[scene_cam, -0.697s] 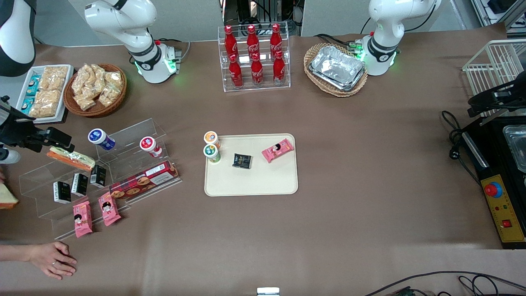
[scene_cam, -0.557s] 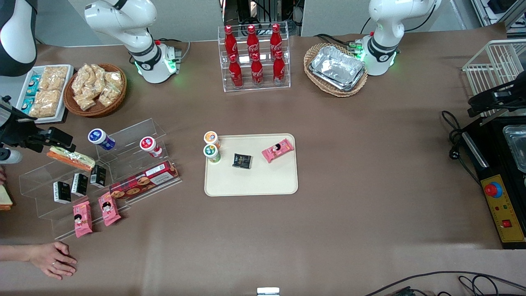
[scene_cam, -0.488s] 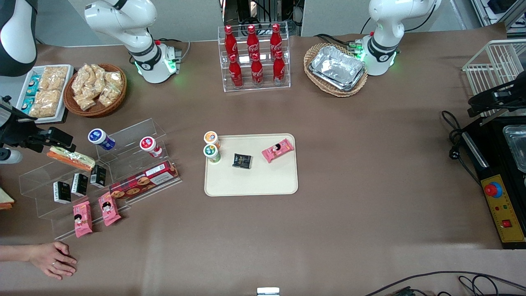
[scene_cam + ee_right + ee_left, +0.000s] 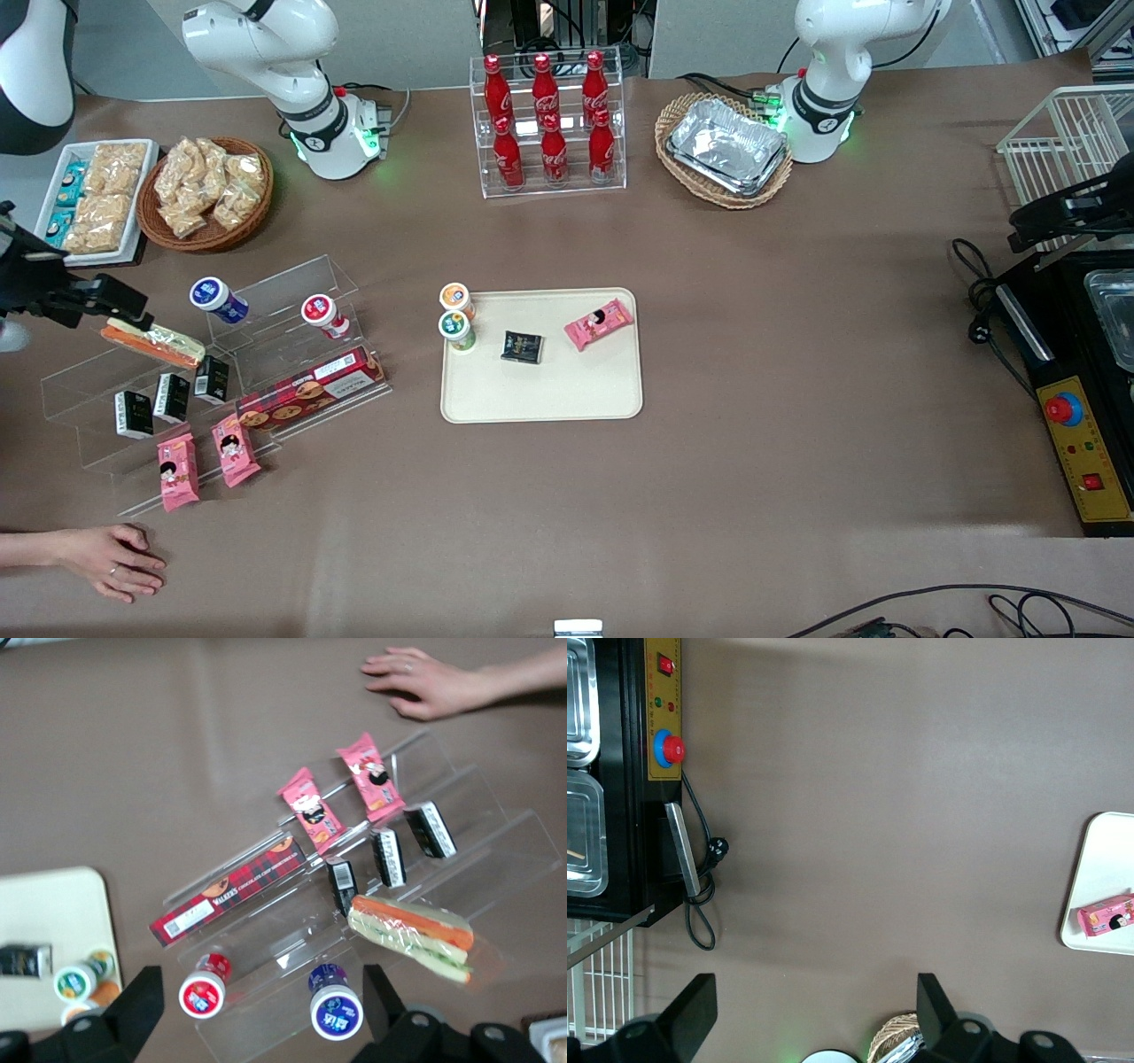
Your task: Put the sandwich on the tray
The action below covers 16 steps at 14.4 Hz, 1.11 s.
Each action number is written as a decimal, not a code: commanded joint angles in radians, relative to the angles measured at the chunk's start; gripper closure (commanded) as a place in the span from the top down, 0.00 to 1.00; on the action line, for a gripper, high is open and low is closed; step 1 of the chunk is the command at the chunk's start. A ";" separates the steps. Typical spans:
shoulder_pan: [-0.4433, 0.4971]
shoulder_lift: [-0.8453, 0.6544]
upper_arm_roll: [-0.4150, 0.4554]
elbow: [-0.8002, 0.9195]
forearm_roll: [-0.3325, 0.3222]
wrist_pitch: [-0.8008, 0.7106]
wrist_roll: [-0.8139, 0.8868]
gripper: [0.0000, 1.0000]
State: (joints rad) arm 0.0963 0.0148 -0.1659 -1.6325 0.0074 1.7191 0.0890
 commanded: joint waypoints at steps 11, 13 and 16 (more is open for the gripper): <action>-0.020 0.019 -0.009 0.048 -0.020 -0.050 0.432 1.00; -0.032 0.016 -0.036 0.048 -0.006 -0.050 0.445 1.00; -0.033 0.016 -0.085 0.051 0.046 -0.062 0.509 1.00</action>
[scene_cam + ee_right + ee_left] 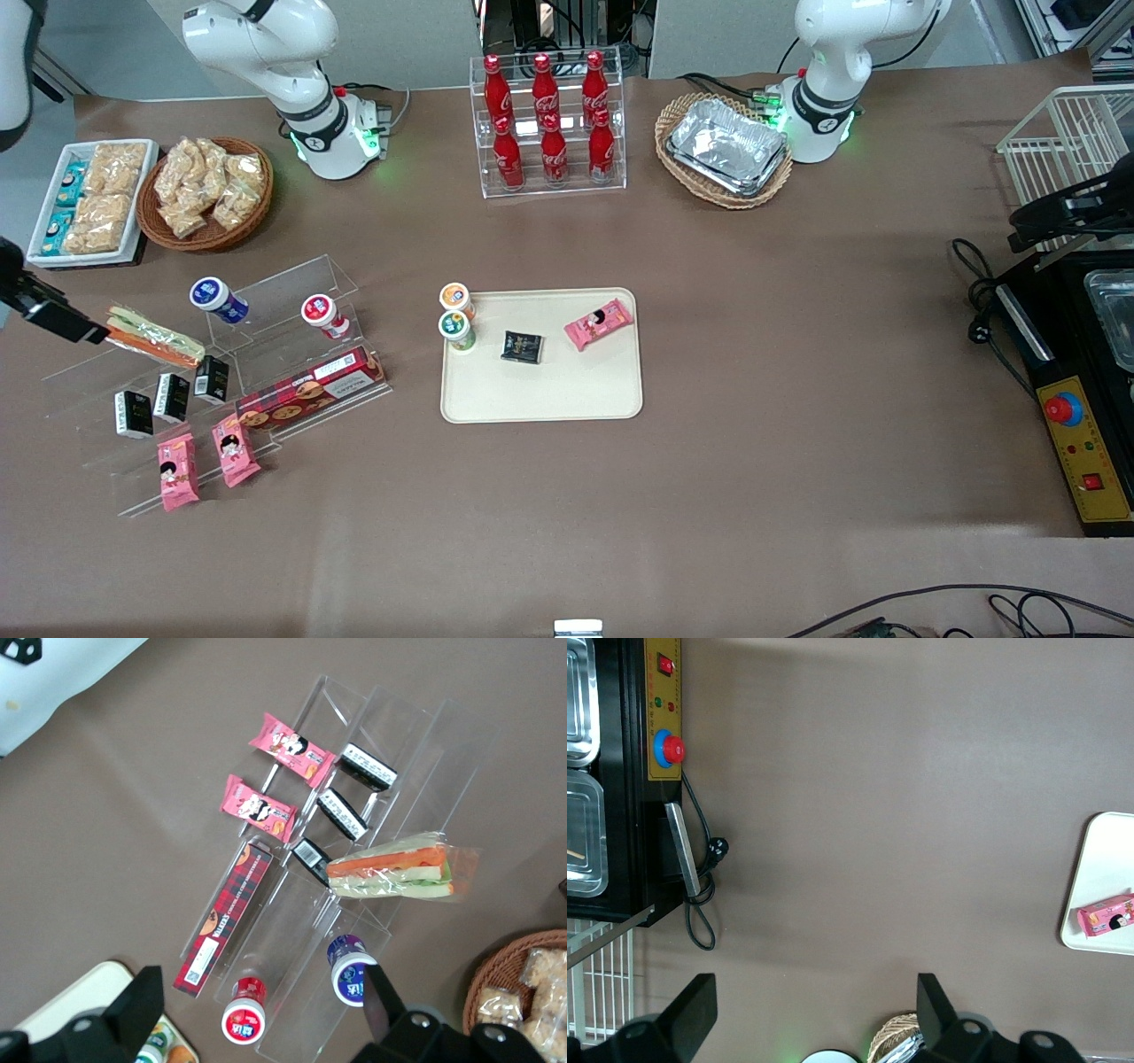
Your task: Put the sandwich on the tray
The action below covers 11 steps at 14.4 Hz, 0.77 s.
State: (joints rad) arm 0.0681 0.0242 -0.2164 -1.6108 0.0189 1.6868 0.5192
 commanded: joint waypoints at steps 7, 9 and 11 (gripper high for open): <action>-0.056 0.036 -0.040 0.015 0.027 -0.027 0.551 1.00; -0.054 0.066 -0.040 0.015 0.012 -0.030 0.593 1.00; -0.065 0.104 -0.043 0.021 -0.013 -0.030 0.686 1.00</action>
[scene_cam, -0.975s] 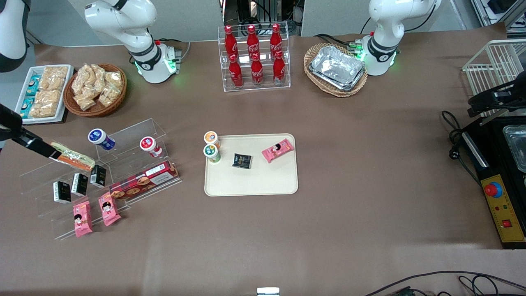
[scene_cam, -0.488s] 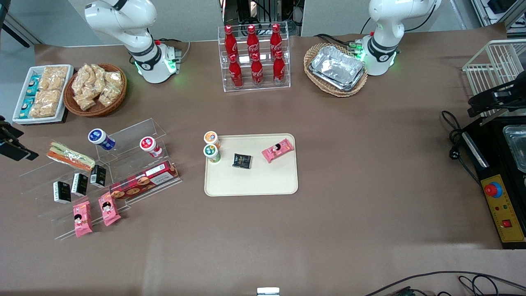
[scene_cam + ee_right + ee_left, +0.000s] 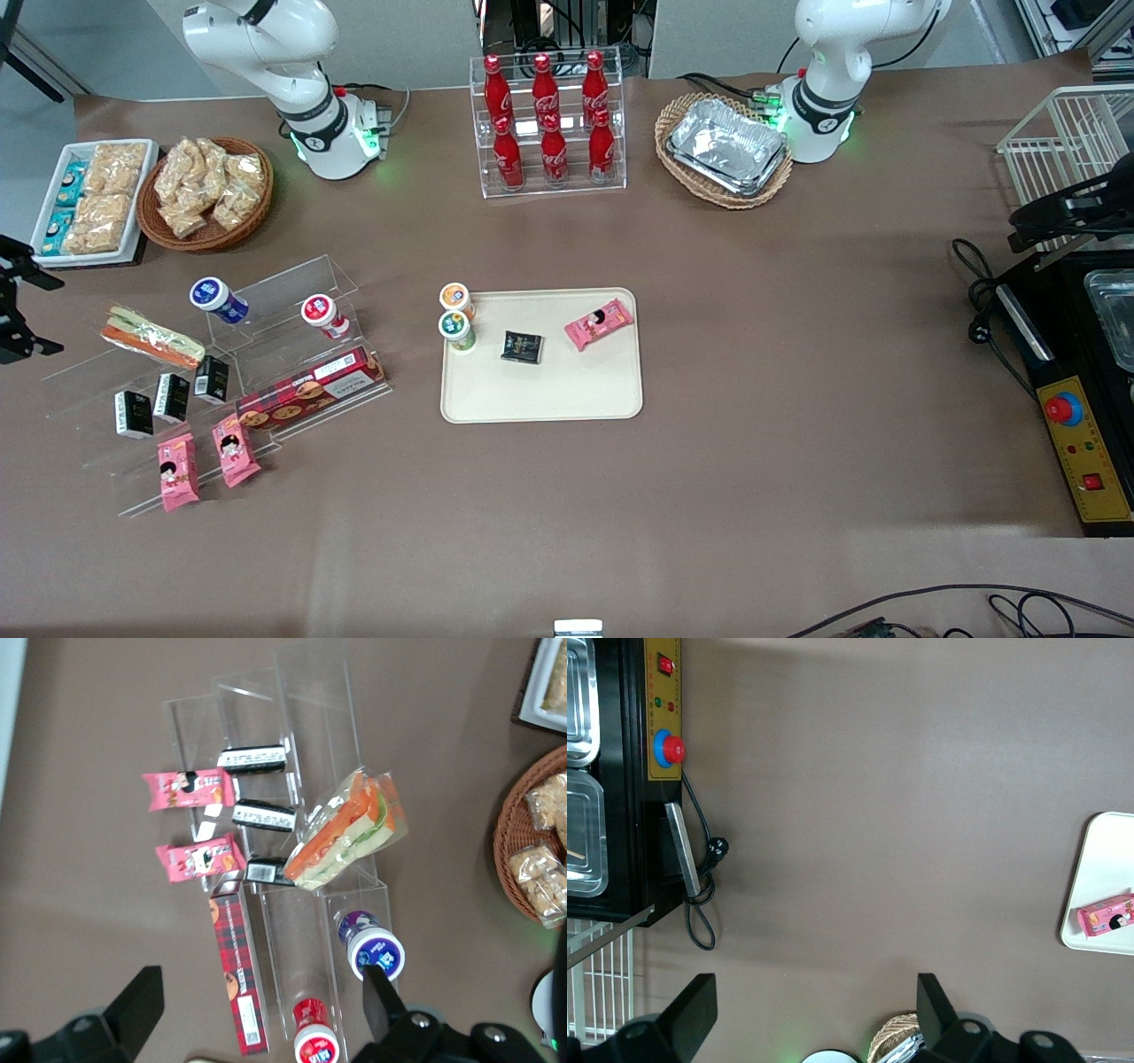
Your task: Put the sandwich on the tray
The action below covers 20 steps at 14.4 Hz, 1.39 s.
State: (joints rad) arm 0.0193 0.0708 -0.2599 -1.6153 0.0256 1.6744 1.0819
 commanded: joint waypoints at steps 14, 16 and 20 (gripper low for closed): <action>-0.081 0.187 -0.004 -0.086 -0.095 0.113 0.581 1.00; -0.096 0.170 -0.004 -0.130 -0.096 0.136 0.602 1.00; -0.096 0.113 -0.004 -0.260 -0.096 0.257 0.745 1.00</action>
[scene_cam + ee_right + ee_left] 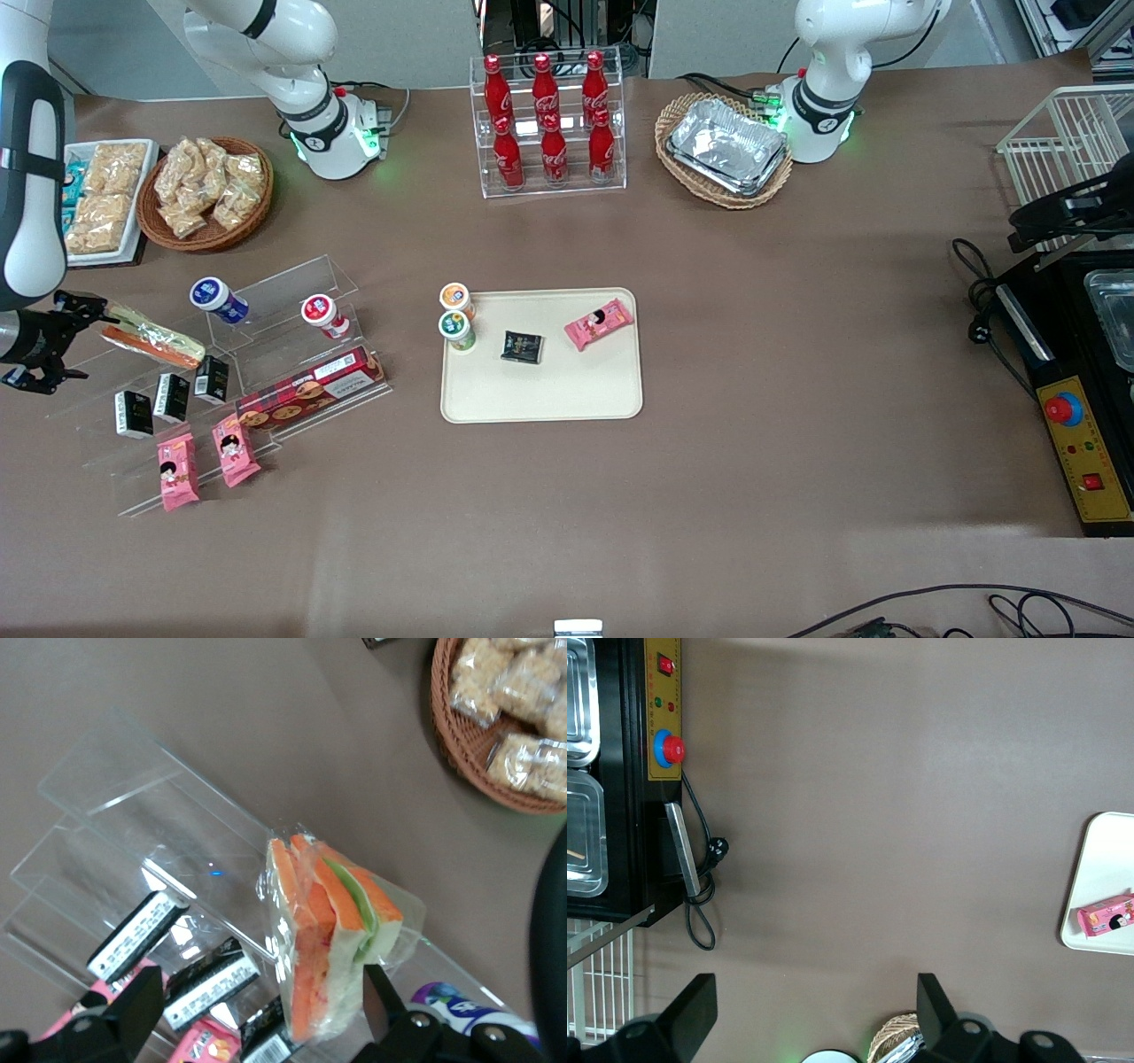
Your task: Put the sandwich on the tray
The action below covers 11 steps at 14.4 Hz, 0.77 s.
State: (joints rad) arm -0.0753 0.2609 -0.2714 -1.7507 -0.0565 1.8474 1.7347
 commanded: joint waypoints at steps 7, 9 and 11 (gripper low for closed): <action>0.006 -0.129 0.009 -0.211 -0.017 0.105 0.154 1.00; 0.006 -0.129 0.009 -0.219 -0.017 0.113 0.154 1.00; 0.008 -0.127 0.009 -0.214 -0.019 0.113 0.152 1.00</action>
State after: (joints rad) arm -0.0742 0.1647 -0.2638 -1.9291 -0.0565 1.9333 1.8626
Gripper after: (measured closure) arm 0.000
